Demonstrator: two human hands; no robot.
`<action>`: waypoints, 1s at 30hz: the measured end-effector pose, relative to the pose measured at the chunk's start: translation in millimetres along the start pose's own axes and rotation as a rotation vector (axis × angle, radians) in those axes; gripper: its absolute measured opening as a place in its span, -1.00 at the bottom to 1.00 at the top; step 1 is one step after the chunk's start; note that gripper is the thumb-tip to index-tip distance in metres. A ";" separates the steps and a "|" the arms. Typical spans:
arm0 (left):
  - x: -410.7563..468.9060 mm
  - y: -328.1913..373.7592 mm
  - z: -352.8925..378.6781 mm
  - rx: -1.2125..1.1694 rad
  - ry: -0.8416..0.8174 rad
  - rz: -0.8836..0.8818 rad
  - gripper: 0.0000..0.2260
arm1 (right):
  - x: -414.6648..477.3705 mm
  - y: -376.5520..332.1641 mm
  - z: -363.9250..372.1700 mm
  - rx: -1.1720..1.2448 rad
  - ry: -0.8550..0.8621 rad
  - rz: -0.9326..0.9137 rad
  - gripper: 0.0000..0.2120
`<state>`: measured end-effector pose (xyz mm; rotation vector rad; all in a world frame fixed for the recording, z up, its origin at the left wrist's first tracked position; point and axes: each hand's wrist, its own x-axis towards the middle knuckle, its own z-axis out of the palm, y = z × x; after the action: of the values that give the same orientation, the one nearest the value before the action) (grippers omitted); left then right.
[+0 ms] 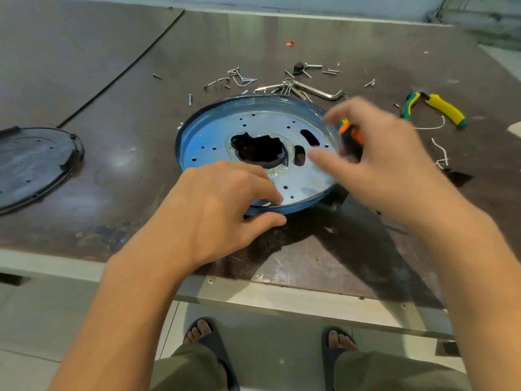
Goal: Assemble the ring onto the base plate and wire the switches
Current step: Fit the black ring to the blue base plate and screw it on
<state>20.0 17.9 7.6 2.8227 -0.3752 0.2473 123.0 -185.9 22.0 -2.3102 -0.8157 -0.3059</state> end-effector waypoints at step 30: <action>35.1 -4.2 -8.0 -0.321 -0.227 -0.270 -0.89 | -7.4 22.0 18.7 0.168 -0.097 0.187 -0.76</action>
<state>53.6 16.1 21.3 2.5471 -0.0672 -0.1767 131.1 -190.1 -6.5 -2.2359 -0.6400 -0.0412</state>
